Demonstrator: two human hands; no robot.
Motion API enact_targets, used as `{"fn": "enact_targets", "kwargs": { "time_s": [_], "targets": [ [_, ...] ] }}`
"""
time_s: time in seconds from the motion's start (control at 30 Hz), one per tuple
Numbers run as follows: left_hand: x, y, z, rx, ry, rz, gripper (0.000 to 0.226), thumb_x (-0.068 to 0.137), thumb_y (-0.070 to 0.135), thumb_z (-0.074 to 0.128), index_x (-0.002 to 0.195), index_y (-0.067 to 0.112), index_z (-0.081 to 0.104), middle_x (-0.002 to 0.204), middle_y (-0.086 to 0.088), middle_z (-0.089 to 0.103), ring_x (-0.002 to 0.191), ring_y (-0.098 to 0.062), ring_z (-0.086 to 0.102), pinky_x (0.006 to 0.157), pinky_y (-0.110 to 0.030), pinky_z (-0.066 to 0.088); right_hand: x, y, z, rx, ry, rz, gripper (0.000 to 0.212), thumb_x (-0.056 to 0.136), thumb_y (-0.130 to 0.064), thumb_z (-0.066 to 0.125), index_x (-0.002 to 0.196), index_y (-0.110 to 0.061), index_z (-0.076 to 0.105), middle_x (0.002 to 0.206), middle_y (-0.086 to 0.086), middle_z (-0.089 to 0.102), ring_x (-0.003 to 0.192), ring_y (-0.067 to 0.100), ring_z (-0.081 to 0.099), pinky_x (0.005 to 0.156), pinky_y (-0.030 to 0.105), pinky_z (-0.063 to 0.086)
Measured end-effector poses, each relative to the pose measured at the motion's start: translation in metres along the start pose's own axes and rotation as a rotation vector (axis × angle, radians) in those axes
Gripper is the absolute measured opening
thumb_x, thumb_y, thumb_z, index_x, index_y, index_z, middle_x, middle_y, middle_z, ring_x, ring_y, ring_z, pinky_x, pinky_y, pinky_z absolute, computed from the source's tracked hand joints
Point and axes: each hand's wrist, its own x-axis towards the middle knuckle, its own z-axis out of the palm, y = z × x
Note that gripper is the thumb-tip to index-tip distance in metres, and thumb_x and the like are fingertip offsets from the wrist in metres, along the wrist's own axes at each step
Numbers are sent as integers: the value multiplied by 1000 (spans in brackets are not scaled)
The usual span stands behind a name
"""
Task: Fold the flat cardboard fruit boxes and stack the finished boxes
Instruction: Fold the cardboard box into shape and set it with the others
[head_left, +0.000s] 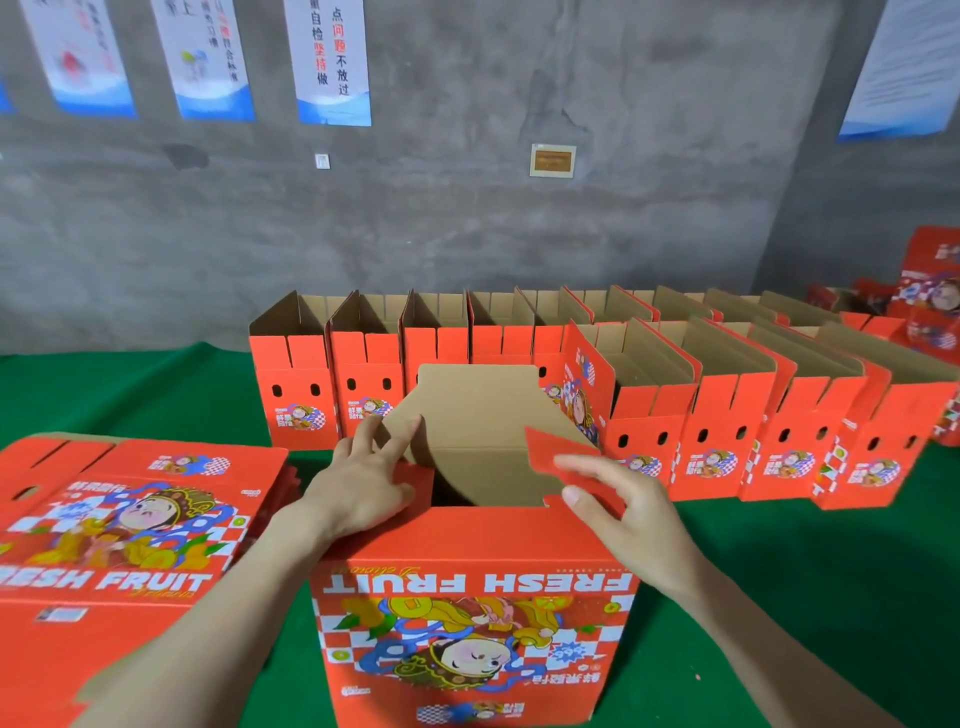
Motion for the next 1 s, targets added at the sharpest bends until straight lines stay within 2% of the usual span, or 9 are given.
{"fn": "enact_targets", "kwargs": {
  "time_s": [0.1, 0.2, 0.33, 0.5, 0.6, 0.67, 0.8, 0.9, 1.0],
  "targets": [
    [-1, -1, 0, -24, 10, 12, 83, 85, 29, 53, 146, 50, 2, 157, 8, -11, 143, -31, 4, 111, -45, 24, 4, -3, 2, -69, -26, -24, 19, 94, -22, 58, 105, -17, 74, 104, -17, 68, 103, -17, 54, 91, 8, 41],
    [-2, 0, 0, -49, 15, 37, 84, 84, 26, 54, 147, 49, 4, 156, 14, -18, 143, -31, 4, 112, -46, 25, 8, -4, 0, -112, -37, 18, 25, 96, -19, 55, 85, -8, 74, 86, 1, 74, 87, 9, 65, 81, 28, 47],
    [-3, -2, 1, -37, 32, 69, 85, 84, 25, 55, 148, 48, 5, 156, 16, -20, 143, -28, 0, 112, -49, 26, 10, -2, 1, -140, -66, 82, 28, 98, -20, 52, 80, -13, 73, 84, -15, 72, 77, 3, 66, 73, 24, 47],
    [-7, -1, -1, -51, 88, 140, 87, 80, 19, 60, 150, 40, 12, 158, 9, -2, 143, -23, 4, 113, -47, 21, 16, -5, 1, -106, -67, 107, 32, 98, -16, 49, 70, -19, 64, 79, -9, 72, 60, -10, 58, 61, 9, 37],
    [-12, -4, -5, -242, 201, 237, 82, 72, 3, 65, 145, 26, 34, 143, -5, 32, 131, -27, 29, 110, -39, 30, 19, -4, 1, -112, 15, 132, 20, 98, -19, 49, 83, -18, 62, 79, -5, 69, 68, 2, 59, 63, 21, 37],
    [-15, -5, -6, -331, 282, 293, 64, 70, -3, 64, 127, 20, 49, 122, -4, 47, 115, -24, 43, 100, -36, 38, 20, -4, 2, -64, 86, 160, 8, 98, -21, 48, 97, -20, 56, 93, -3, 65, 83, 3, 59, 70, 18, 39],
    [-18, -2, -7, -342, 352, 285, 30, 70, -9, 62, 85, 16, 54, 91, -2, 56, 88, -23, 52, 75, -23, 40, 21, -5, 2, -36, 63, 197, 31, 101, -28, 41, 129, -21, 51, 120, -10, 50, 107, 1, 51, 87, 17, 35],
    [-17, -1, -9, -363, 345, 195, 35, 74, -11, 51, 65, 21, 61, 77, 8, 61, 80, -17, 57, 66, -6, 37, 18, -3, 1, -42, -35, 186, 37, 103, -32, 33, 133, -24, 53, 125, -15, 52, 120, 1, 42, 98, 19, 28],
    [-15, 3, -9, -365, 294, 135, 18, 92, 14, 54, 99, 17, 70, 98, -1, 63, 102, -22, 56, 84, -13, 38, 20, -3, 1, -157, -90, 109, 35, 103, -29, 35, 124, -22, 62, 118, -17, 56, 119, 3, 43, 93, 4, 22]
  ]
}}
